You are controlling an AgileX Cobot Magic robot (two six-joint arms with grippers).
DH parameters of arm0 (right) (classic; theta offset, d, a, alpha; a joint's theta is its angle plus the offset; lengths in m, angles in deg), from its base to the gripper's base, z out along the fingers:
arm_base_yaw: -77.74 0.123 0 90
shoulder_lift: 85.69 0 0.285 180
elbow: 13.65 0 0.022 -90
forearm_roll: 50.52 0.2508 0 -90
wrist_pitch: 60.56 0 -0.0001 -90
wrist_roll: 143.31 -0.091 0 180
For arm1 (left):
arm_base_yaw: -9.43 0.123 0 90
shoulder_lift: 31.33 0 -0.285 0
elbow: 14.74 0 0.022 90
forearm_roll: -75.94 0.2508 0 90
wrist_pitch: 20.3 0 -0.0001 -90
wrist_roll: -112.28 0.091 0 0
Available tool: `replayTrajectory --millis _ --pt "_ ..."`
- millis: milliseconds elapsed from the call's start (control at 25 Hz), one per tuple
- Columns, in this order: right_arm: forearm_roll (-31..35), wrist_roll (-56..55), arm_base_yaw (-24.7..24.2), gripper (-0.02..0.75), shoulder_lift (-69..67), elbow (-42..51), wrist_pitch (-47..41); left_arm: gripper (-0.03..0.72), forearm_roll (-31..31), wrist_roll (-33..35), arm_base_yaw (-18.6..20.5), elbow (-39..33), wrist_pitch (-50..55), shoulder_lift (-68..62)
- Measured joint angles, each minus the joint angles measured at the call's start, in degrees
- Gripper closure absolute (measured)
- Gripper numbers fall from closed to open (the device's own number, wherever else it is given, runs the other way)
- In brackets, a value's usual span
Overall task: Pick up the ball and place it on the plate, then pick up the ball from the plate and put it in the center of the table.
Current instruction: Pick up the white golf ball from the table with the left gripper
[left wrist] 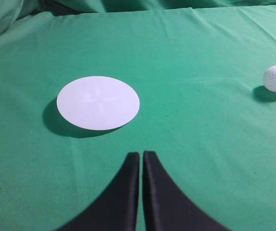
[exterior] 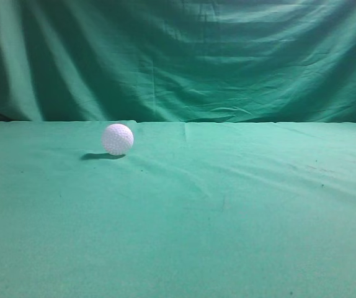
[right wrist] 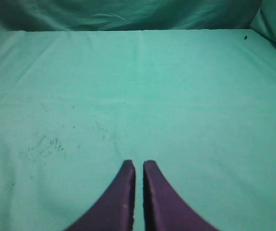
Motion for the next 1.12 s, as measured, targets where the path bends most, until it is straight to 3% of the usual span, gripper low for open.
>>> replayTrajectory --millis 920,1120 --pt "0.0 0.0 0.0 0.687 0.0 0.0 0.0 0.688 0.0 -0.1 0.0 0.0 0.0 0.0" --pt "0.0 0.0 0.0 0.687 0.0 0.0 0.0 0.688 -0.9 -0.1 0.0 0.0 -5.2 0.0"
